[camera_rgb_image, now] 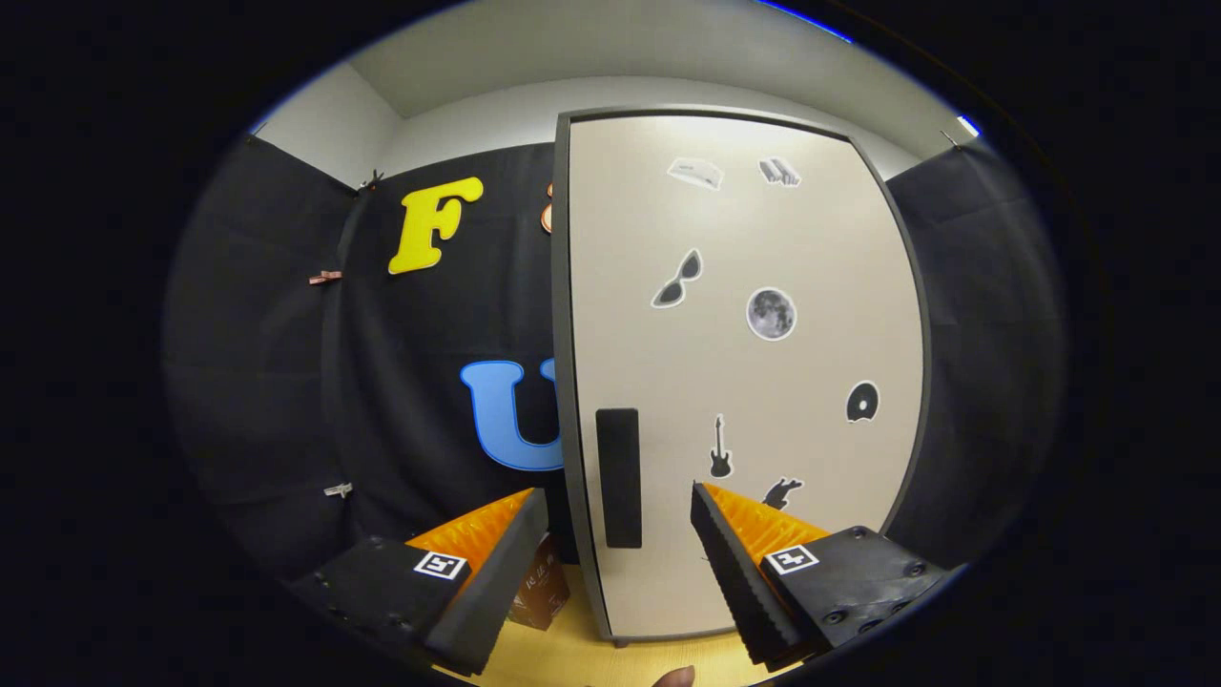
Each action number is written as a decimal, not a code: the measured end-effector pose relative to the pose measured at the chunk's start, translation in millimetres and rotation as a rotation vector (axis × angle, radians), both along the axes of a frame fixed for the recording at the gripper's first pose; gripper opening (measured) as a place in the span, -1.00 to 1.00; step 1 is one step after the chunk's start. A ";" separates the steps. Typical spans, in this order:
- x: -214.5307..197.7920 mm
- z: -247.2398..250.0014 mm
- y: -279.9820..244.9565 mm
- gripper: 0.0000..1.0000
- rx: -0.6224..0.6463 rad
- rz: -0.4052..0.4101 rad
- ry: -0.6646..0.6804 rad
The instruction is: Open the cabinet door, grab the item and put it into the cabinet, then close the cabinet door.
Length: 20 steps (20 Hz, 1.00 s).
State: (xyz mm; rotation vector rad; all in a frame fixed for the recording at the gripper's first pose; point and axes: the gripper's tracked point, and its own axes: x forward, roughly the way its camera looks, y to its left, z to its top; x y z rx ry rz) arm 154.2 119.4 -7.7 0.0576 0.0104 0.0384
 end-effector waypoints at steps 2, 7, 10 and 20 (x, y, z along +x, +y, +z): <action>21.6 -7.1 -0.8 0.94 -0.004 -0.018 0.009; 53.9 -15.4 -4.8 0.40 0.011 -0.061 0.010; 66.3 -24.0 0.5 0.22 0.038 -0.039 0.038; 54.4 -22.0 1.8 -0.64 -0.018 -0.007 0.052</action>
